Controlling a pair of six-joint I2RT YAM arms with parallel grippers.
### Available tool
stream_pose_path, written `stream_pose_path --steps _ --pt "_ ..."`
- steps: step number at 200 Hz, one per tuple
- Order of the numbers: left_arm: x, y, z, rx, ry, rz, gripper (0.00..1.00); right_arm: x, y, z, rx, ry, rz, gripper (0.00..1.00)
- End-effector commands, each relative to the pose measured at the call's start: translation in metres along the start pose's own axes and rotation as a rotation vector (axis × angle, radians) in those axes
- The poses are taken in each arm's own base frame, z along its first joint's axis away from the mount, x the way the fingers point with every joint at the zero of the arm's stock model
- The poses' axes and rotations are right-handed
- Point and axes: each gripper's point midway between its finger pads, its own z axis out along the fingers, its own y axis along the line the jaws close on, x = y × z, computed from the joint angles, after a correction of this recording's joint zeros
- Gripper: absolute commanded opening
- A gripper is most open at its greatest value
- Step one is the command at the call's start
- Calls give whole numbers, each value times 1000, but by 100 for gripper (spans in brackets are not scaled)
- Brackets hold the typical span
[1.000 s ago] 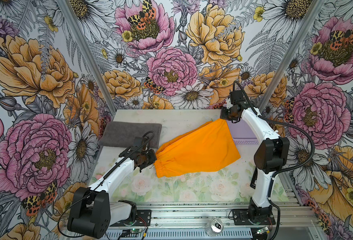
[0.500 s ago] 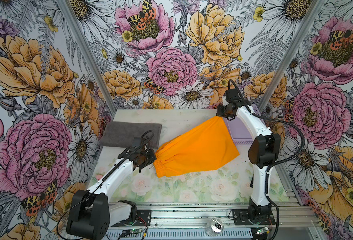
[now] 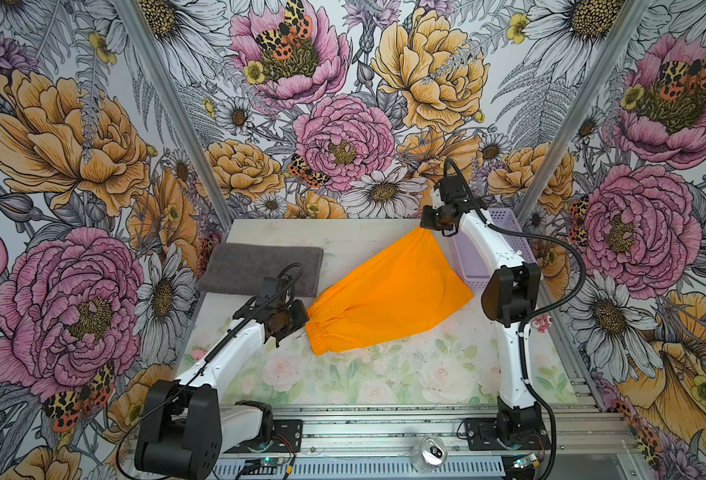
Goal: Fold and stack the mixed laundry pile
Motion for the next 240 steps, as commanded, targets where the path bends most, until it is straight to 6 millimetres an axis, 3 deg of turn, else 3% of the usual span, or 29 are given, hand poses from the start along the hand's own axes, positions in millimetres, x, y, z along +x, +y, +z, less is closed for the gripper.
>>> stream_pose_path --steps 1,40,73,104,203,212,228,240 --pt "5 24 3 -82 7 -11 0 -42 7 -22 0 -142 -8 0" --pt "8 31 3 -91 10 -25 0 -55 20 -33 -30 -185 -20 0" --pt "10 34 2 -92 9 -30 0 -53 18 -23 -30 -178 -15 0" --pt "11 37 3 -95 10 -31 0 -52 20 -10 -40 -173 -11 0" --pt "8 44 17 -125 30 -30 0 -32 0 53 -11 -118 18 0" --pt "7 45 17 -127 26 -31 8 -31 0 58 -14 -116 19 3" --pt "4 44 15 -127 14 -31 29 -32 0 61 -19 -119 16 29" --pt "0 41 11 -123 -2 -31 45 -34 0 59 -19 -125 12 41"
